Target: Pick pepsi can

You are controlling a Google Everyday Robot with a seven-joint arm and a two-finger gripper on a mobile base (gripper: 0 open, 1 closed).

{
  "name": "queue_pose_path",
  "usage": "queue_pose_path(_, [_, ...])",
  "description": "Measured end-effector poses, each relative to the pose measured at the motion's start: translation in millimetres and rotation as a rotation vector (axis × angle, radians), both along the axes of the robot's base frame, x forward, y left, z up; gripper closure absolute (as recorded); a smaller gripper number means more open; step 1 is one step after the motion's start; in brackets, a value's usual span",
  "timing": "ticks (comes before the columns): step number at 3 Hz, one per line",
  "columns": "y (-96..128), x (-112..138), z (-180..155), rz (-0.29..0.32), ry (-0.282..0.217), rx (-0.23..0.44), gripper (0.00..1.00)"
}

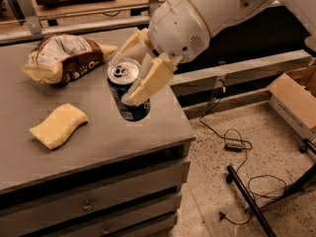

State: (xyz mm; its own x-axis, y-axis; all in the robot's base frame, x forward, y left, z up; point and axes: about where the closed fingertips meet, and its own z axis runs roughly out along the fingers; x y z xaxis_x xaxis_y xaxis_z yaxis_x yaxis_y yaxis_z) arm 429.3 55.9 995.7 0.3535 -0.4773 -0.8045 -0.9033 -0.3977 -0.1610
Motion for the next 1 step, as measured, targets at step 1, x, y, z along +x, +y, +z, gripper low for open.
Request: queue_pose_path(1, [0.0, 0.0, 0.0, 0.000, 0.000, 0.000, 1.00])
